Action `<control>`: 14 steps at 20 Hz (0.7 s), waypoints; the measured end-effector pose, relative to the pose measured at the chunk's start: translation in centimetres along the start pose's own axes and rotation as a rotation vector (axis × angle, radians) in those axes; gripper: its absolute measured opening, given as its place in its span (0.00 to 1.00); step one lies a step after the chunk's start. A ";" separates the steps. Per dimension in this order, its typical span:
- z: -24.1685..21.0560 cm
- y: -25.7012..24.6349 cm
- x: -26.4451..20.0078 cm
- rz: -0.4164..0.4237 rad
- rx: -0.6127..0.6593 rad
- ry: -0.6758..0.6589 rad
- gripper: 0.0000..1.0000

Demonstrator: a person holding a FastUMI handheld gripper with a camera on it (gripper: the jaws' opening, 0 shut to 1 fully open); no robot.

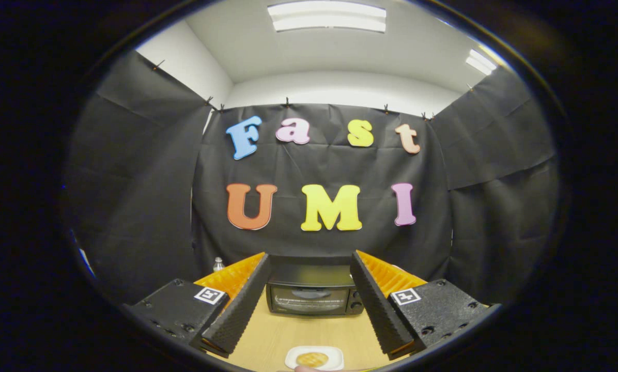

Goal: Open the toaster oven, put the food inside, and close the toaster oven door.

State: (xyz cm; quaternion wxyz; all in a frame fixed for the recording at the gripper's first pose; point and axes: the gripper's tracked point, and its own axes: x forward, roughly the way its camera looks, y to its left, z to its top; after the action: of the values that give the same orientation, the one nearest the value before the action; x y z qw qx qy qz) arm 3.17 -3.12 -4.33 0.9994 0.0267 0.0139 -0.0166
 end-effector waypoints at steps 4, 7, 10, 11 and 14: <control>-1.9 -0.3 1.2 0.005 -0.037 -0.014 1.00; -3.8 -0.8 3.1 0.018 -0.032 -0.015 1.00; -6.9 -1.3 5.8 0.026 0.008 0.028 1.00; -7.8 -1.1 7.0 0.045 0.025 0.038 1.00; -10.1 -1.0 10.3 0.080 0.071 0.060 1.00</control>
State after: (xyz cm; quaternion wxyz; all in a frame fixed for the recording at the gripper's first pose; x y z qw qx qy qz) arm 13.12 -3.88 -14.75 0.9968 0.0631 0.0424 0.0237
